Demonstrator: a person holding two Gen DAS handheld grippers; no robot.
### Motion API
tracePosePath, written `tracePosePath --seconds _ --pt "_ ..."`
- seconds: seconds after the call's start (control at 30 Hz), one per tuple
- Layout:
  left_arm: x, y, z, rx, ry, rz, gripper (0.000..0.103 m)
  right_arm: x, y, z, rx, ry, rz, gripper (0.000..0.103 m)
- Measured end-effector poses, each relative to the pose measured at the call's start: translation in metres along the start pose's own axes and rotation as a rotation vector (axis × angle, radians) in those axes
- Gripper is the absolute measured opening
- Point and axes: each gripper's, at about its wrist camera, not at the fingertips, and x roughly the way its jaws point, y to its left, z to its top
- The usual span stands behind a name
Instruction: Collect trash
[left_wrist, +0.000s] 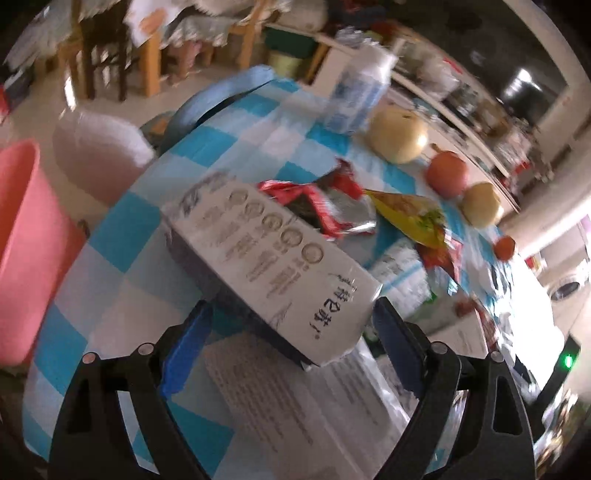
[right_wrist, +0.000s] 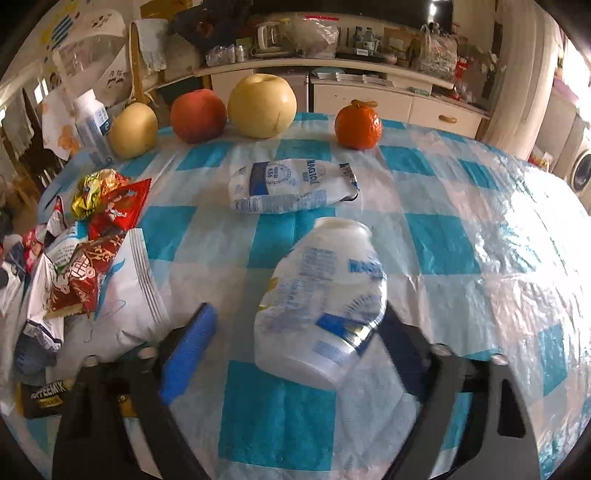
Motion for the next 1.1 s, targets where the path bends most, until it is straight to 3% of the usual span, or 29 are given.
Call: tracePosePath --seconds 0.13,0.2,0.37,0.4,0.47,0.5,0.53,0.77,0.83,1.1 --pt "0.011 0.020 0.005 -0.107 0.052 -0.004 0.089 -0.004 0.010 -0.002 -0.058 -0.014 0.021 0.050" --pt "0.005 0.028 0.008 -0.142 0.040 -0.021 0.089 -0.004 0.015 -0.003 -0.080 -0.016 0.023 0.043" --pt "-0.002 0.046 0.013 -0.207 0.020 0.003 0.089 -0.006 0.019 -0.004 -0.106 -0.021 0.012 0.043" --pt "-0.002 0.047 0.014 -0.206 0.015 0.016 0.089 -0.006 0.019 -0.004 -0.111 -0.021 0.013 0.045" --pt "0.000 0.047 0.016 -0.201 0.004 0.043 0.089 -0.008 0.017 -0.004 -0.109 -0.023 0.031 0.062" --pt "0.001 0.045 0.017 -0.197 -0.002 0.061 0.089 -0.008 0.016 -0.004 -0.106 -0.022 0.035 0.076" --pt "0.002 0.043 0.018 -0.191 -0.009 0.073 0.089 -0.008 0.015 -0.004 -0.102 -0.023 0.037 0.081" --pt "0.011 0.015 0.029 -0.080 -0.114 0.202 0.092 -0.004 0.000 0.000 -0.005 0.000 0.130 0.082" --pt "0.012 0.007 0.033 -0.035 -0.136 0.241 0.092 -0.004 -0.001 0.000 0.000 -0.005 0.116 0.084" --pt "0.026 0.010 0.040 -0.016 -0.081 0.213 0.094 0.004 0.000 0.005 0.005 -0.003 0.059 0.085"
